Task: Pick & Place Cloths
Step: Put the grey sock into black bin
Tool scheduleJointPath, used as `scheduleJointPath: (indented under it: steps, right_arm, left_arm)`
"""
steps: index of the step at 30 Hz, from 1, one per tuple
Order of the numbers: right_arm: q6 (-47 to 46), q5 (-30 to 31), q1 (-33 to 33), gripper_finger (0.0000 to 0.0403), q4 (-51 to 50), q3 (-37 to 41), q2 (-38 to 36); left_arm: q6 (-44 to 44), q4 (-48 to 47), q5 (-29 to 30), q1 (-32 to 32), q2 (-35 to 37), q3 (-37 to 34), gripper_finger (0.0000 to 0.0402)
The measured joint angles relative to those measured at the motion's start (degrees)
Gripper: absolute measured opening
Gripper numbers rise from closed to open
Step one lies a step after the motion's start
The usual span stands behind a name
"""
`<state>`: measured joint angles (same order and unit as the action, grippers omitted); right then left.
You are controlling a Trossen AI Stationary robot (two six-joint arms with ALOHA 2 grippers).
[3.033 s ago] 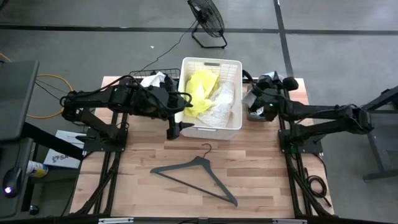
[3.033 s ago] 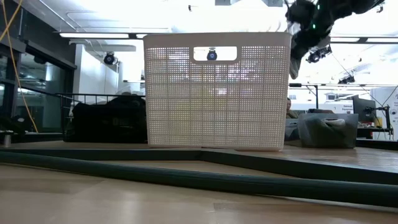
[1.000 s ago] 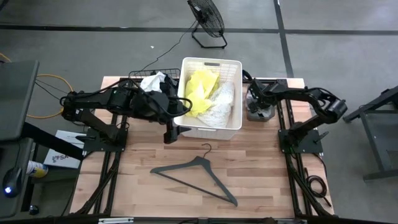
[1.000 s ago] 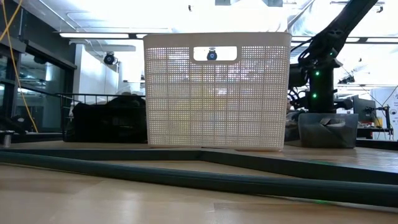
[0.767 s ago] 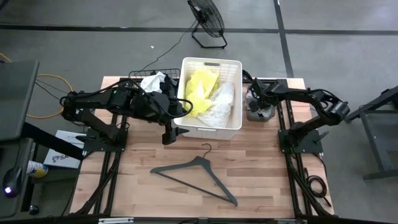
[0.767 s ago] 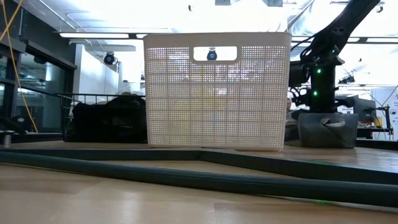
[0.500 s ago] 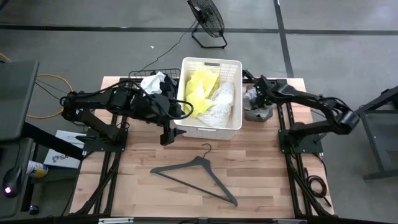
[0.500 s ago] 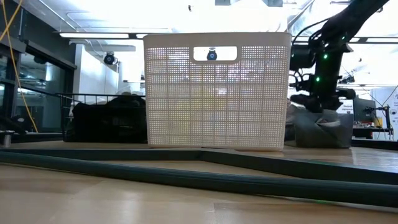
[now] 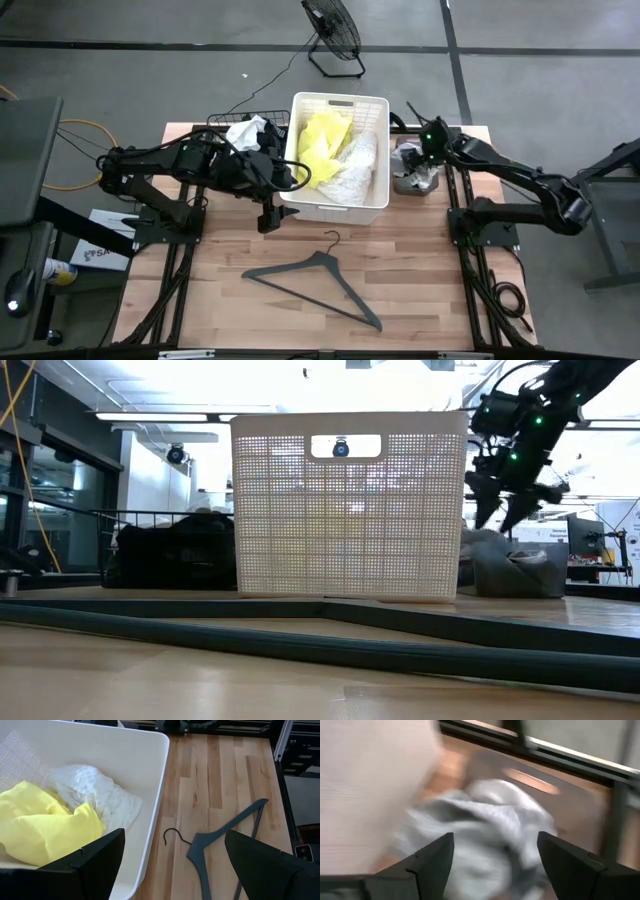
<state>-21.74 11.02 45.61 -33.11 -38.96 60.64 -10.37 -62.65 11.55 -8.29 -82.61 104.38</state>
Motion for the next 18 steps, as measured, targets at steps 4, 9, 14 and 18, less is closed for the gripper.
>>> scheduleJointPath:
  steps: [4, 9, 14, 18]
  right_arm:
    - [1.7, -2.4, -2.3, 0.0272, 6.0, -0.1, 0.6]
    - [3.9, -2.8, -3.9, 0.0270, 8.0, -0.1, 1.4]
    - [4.2, -3.9, -4.2, 0.0270, 6.3, -0.1, 1.4]
    - [5.5, -4.3, -4.5, 0.0270, 5.8, 1.2, 1.9]
  left_arm:
    - [0.0, 0.0, 0.0, 0.0, 0.0, 0.0, 0.0338]
    - [-0.5, 0.0, 0.1, 0.0, 0.0, 0.0, 0.0338]
    - [-0.6, 0.0, -0.1, 0.0, 0.0, 0.0, 0.0338]
    - [-0.6, -0.1, -0.2, 0.0, 0.0, 0.0, 0.0338]
